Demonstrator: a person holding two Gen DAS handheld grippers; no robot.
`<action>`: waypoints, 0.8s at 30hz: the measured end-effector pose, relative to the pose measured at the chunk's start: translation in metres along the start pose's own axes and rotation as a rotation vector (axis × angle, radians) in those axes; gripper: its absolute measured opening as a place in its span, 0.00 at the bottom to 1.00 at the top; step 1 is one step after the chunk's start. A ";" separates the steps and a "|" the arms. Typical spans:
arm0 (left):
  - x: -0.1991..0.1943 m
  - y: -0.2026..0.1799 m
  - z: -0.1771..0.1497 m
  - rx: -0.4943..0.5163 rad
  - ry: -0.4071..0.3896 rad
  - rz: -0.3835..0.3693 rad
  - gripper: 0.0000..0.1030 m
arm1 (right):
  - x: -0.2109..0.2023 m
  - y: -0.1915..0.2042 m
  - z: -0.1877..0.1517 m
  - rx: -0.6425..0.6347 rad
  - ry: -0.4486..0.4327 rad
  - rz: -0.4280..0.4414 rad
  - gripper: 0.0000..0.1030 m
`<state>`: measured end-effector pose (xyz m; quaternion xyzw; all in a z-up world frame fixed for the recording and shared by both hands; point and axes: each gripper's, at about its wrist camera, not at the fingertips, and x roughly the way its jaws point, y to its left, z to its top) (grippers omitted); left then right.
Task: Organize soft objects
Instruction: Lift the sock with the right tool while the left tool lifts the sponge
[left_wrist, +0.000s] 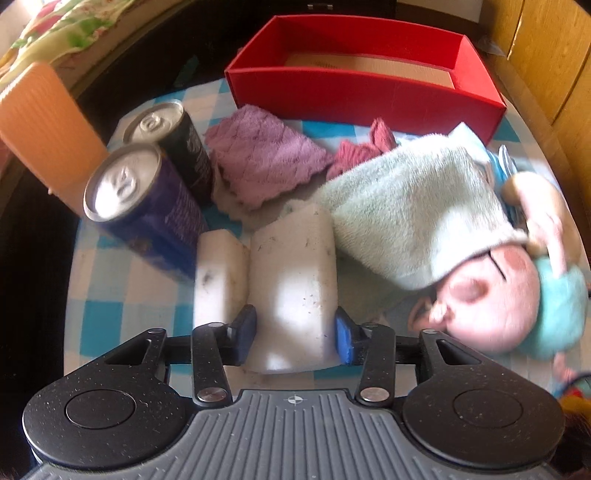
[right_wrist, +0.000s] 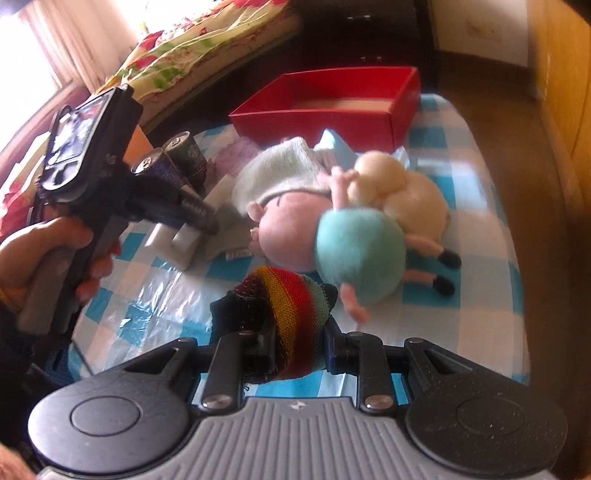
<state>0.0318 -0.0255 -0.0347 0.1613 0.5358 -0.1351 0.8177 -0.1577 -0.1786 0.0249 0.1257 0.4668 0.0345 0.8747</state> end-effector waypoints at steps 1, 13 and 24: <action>0.001 0.002 -0.003 -0.004 0.011 -0.008 0.46 | 0.005 0.005 0.003 -0.027 0.013 -0.006 0.03; 0.003 -0.005 -0.009 0.071 -0.012 0.024 0.76 | 0.041 0.026 -0.004 -0.177 0.173 -0.105 0.03; 0.015 -0.003 -0.019 0.093 0.054 0.001 0.42 | 0.057 0.015 0.001 -0.100 0.232 -0.085 0.47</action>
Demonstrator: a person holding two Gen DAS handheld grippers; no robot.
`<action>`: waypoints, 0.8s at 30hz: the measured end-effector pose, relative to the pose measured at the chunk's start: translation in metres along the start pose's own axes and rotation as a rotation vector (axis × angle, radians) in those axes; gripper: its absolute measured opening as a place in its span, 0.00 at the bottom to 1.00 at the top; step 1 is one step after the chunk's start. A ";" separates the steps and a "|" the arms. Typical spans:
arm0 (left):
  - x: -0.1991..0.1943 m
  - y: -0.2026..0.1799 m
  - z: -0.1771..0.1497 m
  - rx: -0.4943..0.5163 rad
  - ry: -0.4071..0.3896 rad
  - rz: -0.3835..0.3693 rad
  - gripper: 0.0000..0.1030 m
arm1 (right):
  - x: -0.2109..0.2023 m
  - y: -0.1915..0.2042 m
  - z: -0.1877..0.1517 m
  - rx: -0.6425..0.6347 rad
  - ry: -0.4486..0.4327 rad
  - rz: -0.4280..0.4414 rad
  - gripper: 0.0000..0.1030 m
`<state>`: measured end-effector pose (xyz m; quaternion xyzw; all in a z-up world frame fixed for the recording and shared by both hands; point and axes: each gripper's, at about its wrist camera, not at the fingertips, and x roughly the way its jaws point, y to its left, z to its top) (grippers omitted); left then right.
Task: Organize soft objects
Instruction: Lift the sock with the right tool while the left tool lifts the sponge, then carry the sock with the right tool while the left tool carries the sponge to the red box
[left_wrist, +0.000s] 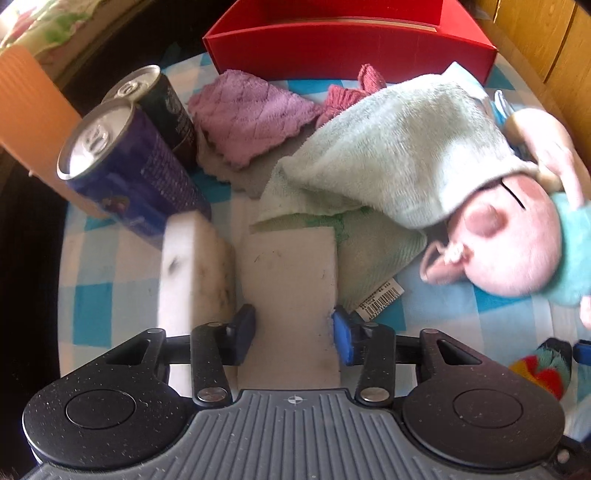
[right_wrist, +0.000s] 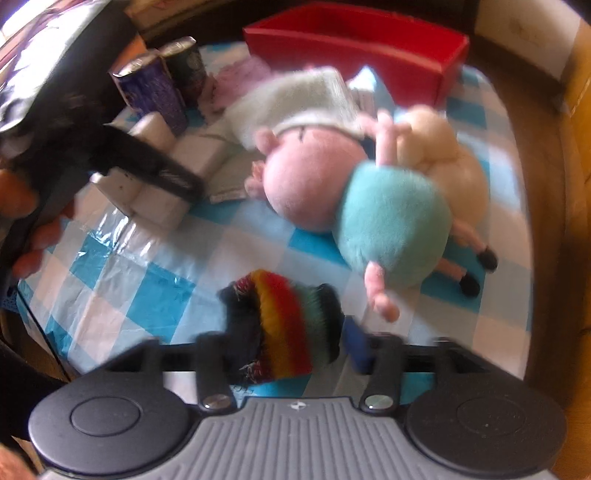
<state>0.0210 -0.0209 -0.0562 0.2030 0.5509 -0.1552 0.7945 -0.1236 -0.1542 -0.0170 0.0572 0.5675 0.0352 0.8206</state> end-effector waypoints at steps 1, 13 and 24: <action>-0.003 0.000 -0.003 0.007 -0.005 -0.006 0.41 | 0.001 0.000 -0.001 0.001 0.006 0.003 0.47; -0.040 -0.005 -0.033 0.040 -0.067 -0.062 0.40 | 0.003 0.019 -0.004 -0.075 -0.021 -0.040 0.61; -0.069 -0.003 -0.041 0.022 -0.127 -0.124 0.40 | -0.017 0.004 -0.008 0.007 -0.041 0.063 0.01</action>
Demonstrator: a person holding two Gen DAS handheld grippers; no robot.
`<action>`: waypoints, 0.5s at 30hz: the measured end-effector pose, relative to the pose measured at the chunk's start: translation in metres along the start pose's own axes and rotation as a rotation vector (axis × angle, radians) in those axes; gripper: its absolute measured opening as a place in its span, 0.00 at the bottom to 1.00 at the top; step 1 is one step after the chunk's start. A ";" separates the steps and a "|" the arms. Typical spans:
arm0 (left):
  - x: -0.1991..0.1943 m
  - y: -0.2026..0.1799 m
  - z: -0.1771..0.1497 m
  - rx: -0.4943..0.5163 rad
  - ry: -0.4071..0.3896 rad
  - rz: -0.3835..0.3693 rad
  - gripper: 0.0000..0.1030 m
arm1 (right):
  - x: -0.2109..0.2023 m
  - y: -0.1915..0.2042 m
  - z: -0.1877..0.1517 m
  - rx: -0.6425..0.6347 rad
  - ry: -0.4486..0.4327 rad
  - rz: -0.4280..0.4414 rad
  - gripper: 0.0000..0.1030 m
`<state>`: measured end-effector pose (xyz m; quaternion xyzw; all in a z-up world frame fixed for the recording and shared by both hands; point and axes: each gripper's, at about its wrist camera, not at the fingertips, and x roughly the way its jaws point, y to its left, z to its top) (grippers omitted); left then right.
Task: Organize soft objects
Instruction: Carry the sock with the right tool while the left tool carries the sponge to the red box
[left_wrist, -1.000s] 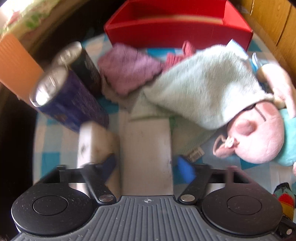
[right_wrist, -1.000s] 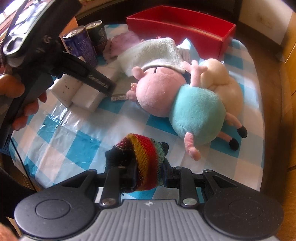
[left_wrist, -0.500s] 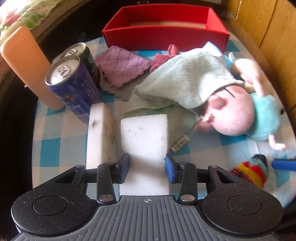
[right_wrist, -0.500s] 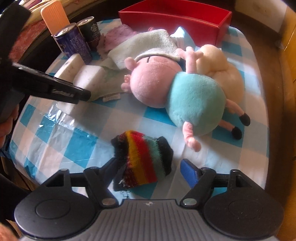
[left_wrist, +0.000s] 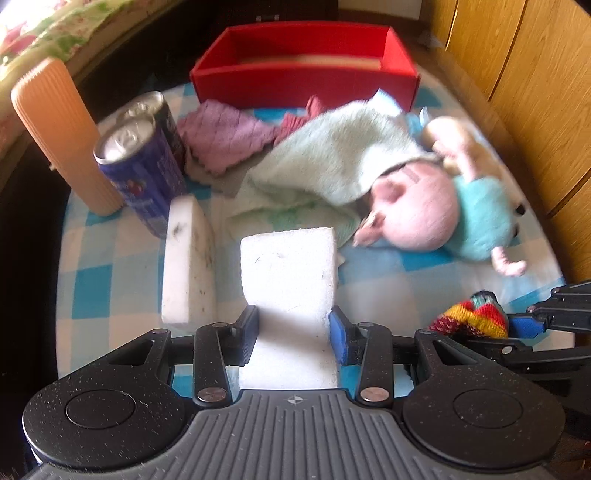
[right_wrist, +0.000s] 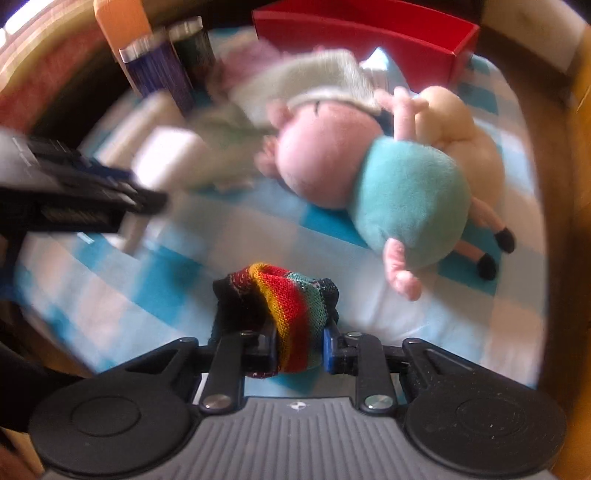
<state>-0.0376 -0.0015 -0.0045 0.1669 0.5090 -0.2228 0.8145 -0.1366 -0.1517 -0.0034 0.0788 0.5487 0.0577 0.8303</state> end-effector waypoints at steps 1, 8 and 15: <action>-0.006 0.000 0.002 -0.009 -0.016 -0.014 0.40 | -0.010 0.000 0.002 0.003 -0.034 0.008 0.01; -0.042 -0.007 0.043 -0.045 -0.151 -0.061 0.40 | -0.064 -0.004 0.040 0.059 -0.251 0.030 0.01; -0.042 -0.004 0.088 -0.077 -0.209 -0.055 0.40 | -0.084 -0.018 0.084 0.098 -0.366 -0.038 0.01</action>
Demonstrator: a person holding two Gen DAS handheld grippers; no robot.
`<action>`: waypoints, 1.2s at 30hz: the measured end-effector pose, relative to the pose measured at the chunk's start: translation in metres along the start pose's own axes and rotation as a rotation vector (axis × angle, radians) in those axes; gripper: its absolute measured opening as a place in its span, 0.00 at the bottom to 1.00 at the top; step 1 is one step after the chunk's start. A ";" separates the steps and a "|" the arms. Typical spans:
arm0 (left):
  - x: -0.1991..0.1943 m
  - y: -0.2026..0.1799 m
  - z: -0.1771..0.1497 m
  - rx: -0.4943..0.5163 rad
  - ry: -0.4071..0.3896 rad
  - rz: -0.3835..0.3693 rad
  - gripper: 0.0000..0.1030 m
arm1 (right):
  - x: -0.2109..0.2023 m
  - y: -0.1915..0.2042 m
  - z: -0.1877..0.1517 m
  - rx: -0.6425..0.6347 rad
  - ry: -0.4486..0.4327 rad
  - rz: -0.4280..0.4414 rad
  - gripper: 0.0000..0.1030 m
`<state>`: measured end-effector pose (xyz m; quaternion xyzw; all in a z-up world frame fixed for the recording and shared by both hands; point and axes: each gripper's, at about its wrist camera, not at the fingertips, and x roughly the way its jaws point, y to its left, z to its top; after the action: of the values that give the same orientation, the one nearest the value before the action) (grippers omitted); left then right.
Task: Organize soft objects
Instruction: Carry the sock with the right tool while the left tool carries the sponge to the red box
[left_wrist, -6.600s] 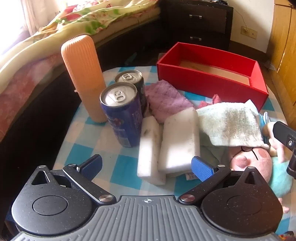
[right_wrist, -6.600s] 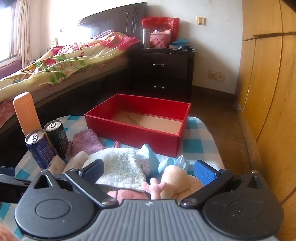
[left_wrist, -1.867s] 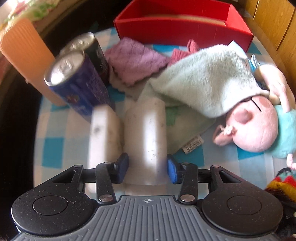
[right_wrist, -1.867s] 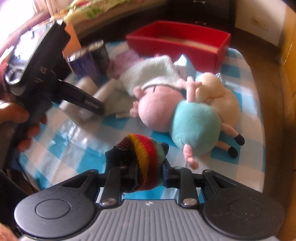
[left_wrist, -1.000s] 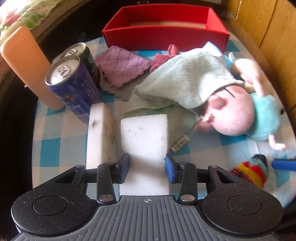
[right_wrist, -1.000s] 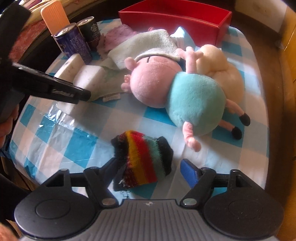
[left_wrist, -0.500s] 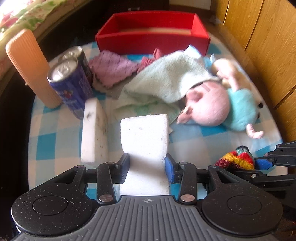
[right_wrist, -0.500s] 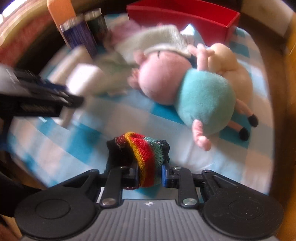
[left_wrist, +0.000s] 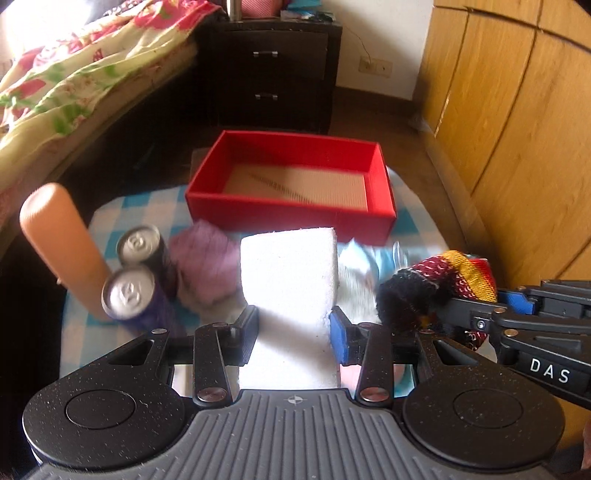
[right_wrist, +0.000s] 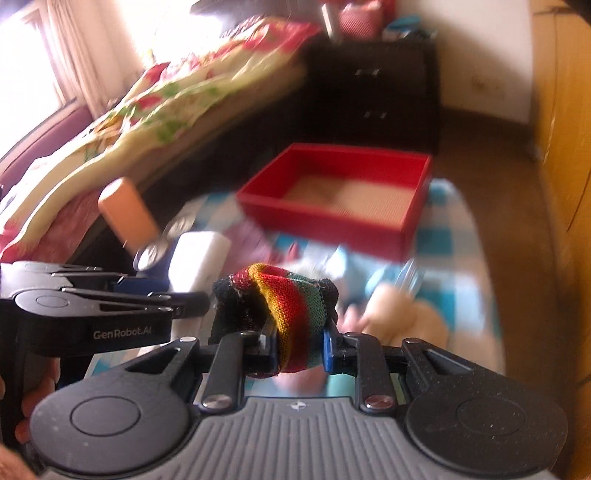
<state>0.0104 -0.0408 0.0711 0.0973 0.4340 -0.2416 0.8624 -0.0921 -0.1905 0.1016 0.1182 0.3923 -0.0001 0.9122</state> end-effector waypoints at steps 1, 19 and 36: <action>0.003 0.000 0.006 -0.007 -0.003 -0.003 0.40 | 0.003 -0.003 0.006 0.004 -0.007 -0.004 0.01; 0.067 0.000 0.075 -0.020 -0.010 0.023 0.41 | 0.076 -0.031 0.085 0.031 -0.043 -0.086 0.01; 0.134 -0.002 0.132 0.012 0.005 0.074 0.42 | 0.159 -0.072 0.132 0.079 -0.007 -0.114 0.01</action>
<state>0.1697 -0.1366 0.0441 0.1189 0.4307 -0.2117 0.8692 0.1062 -0.2743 0.0601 0.1316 0.3948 -0.0679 0.9068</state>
